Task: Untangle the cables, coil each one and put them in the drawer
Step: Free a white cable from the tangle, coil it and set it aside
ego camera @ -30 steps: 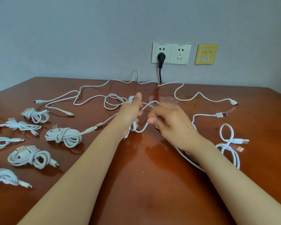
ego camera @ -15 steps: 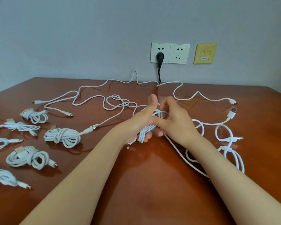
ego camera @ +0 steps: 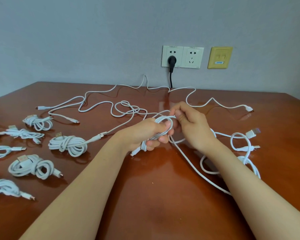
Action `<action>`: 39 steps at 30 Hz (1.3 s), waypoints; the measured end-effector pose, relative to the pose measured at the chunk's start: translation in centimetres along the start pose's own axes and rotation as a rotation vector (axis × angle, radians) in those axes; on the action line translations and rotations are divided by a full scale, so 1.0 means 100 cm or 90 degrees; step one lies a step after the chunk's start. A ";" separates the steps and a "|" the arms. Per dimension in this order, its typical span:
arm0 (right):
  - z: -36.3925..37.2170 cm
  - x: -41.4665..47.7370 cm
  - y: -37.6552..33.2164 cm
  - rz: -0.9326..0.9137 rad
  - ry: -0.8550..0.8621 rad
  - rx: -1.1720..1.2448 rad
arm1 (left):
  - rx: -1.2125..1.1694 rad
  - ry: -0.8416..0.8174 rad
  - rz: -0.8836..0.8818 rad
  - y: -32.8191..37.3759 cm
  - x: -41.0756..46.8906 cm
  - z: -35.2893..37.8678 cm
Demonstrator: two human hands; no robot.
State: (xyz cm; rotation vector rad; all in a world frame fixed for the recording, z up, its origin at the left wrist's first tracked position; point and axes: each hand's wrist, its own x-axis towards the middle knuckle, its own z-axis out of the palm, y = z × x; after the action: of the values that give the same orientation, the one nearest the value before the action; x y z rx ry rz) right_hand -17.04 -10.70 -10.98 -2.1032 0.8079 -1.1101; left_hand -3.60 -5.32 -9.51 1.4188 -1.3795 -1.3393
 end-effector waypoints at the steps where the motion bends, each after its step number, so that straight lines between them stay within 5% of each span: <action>1: -0.002 0.000 0.001 0.004 0.014 -0.031 | -0.021 -0.014 0.007 -0.002 0.000 -0.002; 9: -0.002 -0.002 0.002 -0.009 -0.029 -0.350 | -0.160 0.158 0.069 -0.005 0.009 -0.008; 26: 0.003 -0.006 -0.008 -0.083 -0.143 -0.334 | -0.127 0.333 0.082 -0.004 0.016 -0.015; 33: 0.003 -0.001 -0.012 0.030 -0.030 -0.030 | -0.116 0.305 0.042 -0.002 0.014 -0.017; 39: -0.007 -0.003 -0.015 0.105 0.031 -0.318 | -0.042 0.239 -0.010 -0.006 0.012 -0.017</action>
State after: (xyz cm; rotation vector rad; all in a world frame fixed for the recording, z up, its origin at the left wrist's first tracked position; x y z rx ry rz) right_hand -17.41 -9.72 -9.71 -2.3536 1.3703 -0.9419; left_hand -1.99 -6.69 -9.95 1.5445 -1.0693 -1.0487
